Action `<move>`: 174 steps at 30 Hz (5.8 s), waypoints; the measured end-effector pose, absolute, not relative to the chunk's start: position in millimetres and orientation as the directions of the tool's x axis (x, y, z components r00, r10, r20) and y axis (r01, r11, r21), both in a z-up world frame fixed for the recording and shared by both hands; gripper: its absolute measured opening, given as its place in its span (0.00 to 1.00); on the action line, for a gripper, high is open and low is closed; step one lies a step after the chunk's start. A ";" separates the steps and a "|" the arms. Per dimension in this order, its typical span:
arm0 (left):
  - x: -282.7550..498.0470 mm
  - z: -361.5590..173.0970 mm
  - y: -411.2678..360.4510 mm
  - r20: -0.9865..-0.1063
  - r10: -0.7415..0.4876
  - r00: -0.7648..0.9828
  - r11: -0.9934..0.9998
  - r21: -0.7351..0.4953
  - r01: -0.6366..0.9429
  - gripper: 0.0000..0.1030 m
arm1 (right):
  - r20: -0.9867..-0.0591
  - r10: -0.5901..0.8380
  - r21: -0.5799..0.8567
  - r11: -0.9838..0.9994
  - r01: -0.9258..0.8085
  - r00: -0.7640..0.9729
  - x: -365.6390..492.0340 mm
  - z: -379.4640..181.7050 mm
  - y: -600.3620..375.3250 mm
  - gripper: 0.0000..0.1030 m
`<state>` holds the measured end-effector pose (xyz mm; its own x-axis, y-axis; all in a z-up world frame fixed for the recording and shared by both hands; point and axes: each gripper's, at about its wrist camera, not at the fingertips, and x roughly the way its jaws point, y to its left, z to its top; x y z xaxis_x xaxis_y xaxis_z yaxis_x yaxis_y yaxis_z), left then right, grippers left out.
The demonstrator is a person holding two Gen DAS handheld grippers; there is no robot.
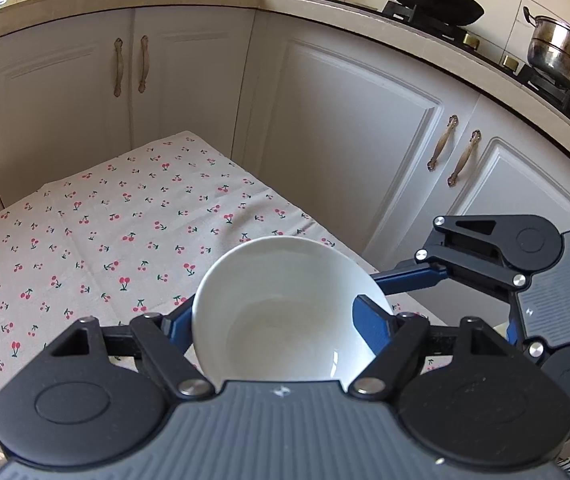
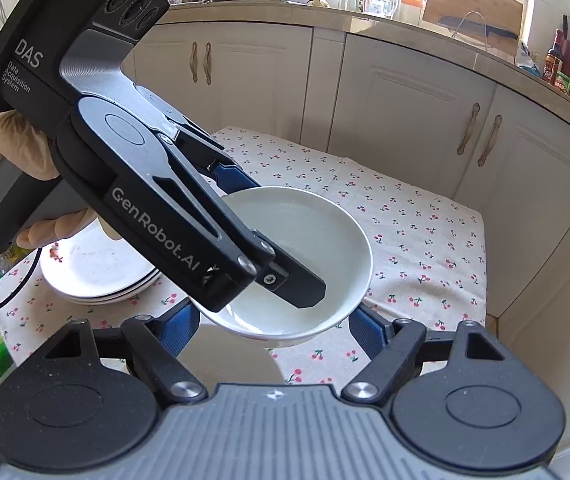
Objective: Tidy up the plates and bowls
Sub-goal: 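Lift the third bowl with the left tool and carry it over the bowl stack, then lower the third bowl into the bowl stack and open the left tool, then grip the bowl stack rim with the left tool while the right tool grips the opposite rim, then lift the bowl stack with both tools and carry it over the plate stack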
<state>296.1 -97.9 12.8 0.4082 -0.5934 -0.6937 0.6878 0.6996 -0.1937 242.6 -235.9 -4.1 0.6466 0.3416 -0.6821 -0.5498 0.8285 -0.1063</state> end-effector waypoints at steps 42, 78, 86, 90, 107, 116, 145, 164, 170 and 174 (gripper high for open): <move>234.4 -16.2 -104.5 -0.719 -0.584 0.377 0.690 -0.196 0.696 0.77 | -0.720 0.327 -0.076 0.840 -0.538 0.613 176.0 -32.8 -232.2 0.83; 236.4 -15.2 -101.4 -0.708 -0.573 0.412 0.682 -0.134 0.719 0.84 | -0.696 0.348 -0.058 0.844 -0.533 0.628 173.7 -33.0 -238.9 1.00; 221.3 -6.8 -86.8 -0.662 -0.605 0.442 0.664 -0.114 0.739 0.88 | -0.662 0.344 -0.086 0.848 -0.523 0.666 163.7 -28.8 -243.3 1.00; 206.3 -4.8 -74.0 -0.618 -0.632 0.468 0.648 -0.090 0.756 0.94 | -0.639 0.336 -0.131 0.838 -0.529 0.692 152.9 -28.5 -241.4 1.00; 164.3 -40.9 -49.7 -0.684 -0.579 0.443 0.620 -0.016 0.785 0.98 | -0.654 0.267 -0.197 0.843 -0.500 0.708 134.0 -49.6 -240.3 1.00; 176.2 -54.4 -48.9 -0.699 -0.578 0.421 0.617 -0.037 0.786 0.98 | -0.694 0.260 -0.194 0.831 -0.521 0.672 139.7 -68.4 -243.0 1.00; 217.9 -77.7 -87.6 -0.789 -0.570 0.229 0.330 0.035 0.943 0.90 | -0.789 0.373 -0.167 0.635 -0.754 0.488 203.5 -91.1 -243.3 1.00; 228.5 -73.3 -92.0 -0.807 -0.577 0.128 0.210 0.004 0.978 0.80 | -0.827 0.402 -0.134 0.537 -0.833 0.392 218.7 -88.3 -238.0 0.88; 234.0 -76.2 -92.4 -0.805 -0.586 0.099 0.190 -0.017 0.982 0.81 | -0.834 0.405 -0.116 0.534 -0.838 0.374 222.4 -88.4 -238.1 0.88; 237.9 -77.6 -93.7 -0.804 -0.588 0.084 0.178 -0.028 0.984 0.82 | -0.840 0.401 -0.113 0.531 -0.840 0.366 223.6 -88.2 -236.9 0.88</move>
